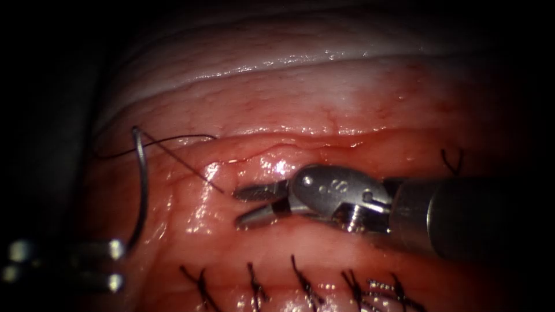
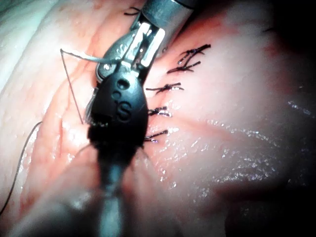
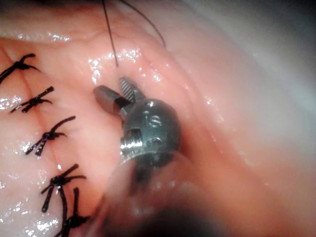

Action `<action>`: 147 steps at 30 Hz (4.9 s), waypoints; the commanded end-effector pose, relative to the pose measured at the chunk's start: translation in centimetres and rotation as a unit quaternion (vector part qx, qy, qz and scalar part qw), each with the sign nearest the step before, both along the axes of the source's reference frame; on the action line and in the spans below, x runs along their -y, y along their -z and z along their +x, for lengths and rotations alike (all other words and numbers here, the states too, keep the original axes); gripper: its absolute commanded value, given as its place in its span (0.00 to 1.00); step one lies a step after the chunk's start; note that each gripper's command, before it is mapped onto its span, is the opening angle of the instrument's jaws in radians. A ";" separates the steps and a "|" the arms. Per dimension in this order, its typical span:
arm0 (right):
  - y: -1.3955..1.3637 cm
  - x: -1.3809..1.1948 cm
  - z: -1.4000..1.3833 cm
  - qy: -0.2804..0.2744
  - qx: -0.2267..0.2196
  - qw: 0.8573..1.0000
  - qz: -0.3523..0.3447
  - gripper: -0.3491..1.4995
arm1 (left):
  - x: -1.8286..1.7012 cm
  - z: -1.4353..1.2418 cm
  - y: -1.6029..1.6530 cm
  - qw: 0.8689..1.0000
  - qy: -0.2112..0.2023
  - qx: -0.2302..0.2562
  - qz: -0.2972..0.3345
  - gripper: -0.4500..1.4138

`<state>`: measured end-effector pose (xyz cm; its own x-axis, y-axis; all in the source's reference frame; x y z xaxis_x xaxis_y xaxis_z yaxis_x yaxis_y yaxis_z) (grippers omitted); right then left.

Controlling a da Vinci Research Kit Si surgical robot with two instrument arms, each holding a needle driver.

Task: Wound Closure
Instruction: Pull the needle through using the left jaws, then grab and pull working end of suture repeatedly until all but a short tail is left on top side

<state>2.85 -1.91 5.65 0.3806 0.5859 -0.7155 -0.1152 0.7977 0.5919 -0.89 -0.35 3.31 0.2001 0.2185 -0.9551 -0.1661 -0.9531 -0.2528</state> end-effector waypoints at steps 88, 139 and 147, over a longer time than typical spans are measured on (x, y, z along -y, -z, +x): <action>2.19 0.70 0.11 -0.006 -0.045 0.999 0.000 0.28 | 0.84 0.09 -0.70 0.991 0.021 -0.105 -0.075 0.00; 1.75 0.52 0.00 0.079 0.085 0.980 -0.164 0.00 | 0.17 0.36 -1.30 0.978 0.088 -0.180 -0.058 0.00; 2.60 1.19 0.06 0.102 0.051 0.982 -0.153 0.00 | 0.17 0.36 -1.36 0.979 0.087 -0.179 -0.054 0.00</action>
